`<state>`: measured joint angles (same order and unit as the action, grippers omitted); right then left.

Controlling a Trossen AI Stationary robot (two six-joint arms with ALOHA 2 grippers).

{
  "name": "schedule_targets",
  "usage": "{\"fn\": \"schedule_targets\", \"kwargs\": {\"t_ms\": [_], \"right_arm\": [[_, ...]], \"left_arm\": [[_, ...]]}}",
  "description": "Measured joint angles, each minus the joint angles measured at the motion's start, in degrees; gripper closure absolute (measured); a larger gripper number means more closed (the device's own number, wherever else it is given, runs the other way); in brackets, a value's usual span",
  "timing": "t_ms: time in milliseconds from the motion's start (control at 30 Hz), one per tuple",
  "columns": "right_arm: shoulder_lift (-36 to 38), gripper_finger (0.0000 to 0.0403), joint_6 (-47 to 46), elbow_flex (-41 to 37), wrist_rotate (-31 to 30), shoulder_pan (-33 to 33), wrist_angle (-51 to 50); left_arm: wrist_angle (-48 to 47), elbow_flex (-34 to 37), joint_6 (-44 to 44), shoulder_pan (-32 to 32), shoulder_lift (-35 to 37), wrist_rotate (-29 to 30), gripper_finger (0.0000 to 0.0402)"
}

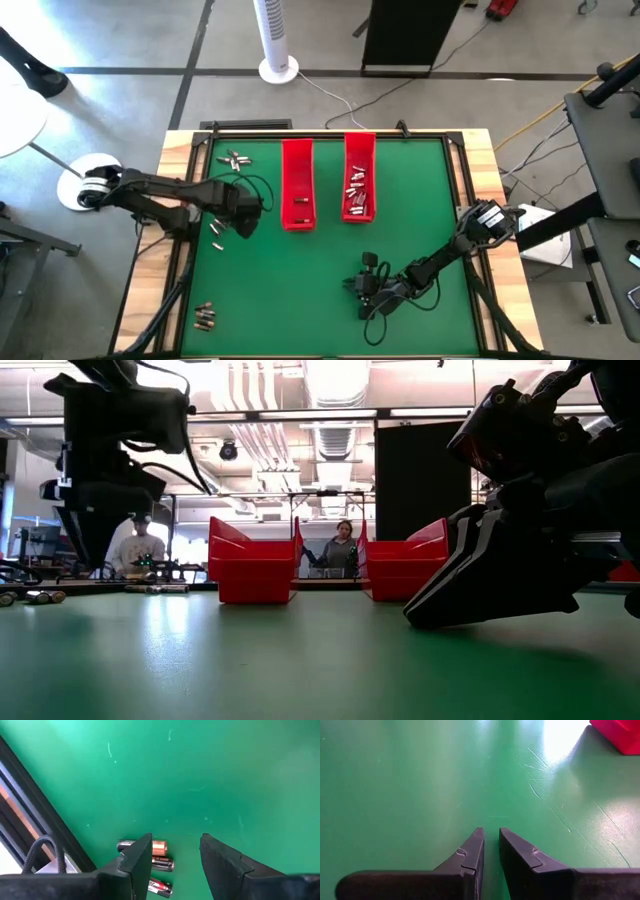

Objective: Sort batteries
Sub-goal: Put the black battery into the left red bin

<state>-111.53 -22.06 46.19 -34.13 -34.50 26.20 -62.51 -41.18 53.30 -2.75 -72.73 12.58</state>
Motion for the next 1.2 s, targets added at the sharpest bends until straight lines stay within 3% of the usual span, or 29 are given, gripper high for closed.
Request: {"fn": "schedule_targets", "kwargs": {"t_ms": [100,233,567,867,1200], "right_arm": [[0.0,0.0351,0.0,0.0,0.0,0.0,0.0],[0.0,0.0351,0.0,0.0,0.0,0.0,0.0],[0.0,0.0351,-0.5,0.0,0.0,0.0,0.2],[0.0,0.0351,-0.5,0.0,0.0,0.0,0.2],[0.0,0.0351,-0.5,0.0,0.0,0.0,0.2]], "left_arm": [[-1.4,0.1,0.0,-1.2,0.0,-0.3,0.0256],[-5.1,0.6,1.2,-4.1,0.0,-5.0,0.0256],[-6.3,-1.3,-6.2,-7.8,0.0,-3.2,0.0240],[-6.7,-1.3,-22.1,-9.0,0.0,-6.1,0.0176],[-6.0,-0.7,-38.8,-6.1,0.0,-6.9,0.0160]]}}
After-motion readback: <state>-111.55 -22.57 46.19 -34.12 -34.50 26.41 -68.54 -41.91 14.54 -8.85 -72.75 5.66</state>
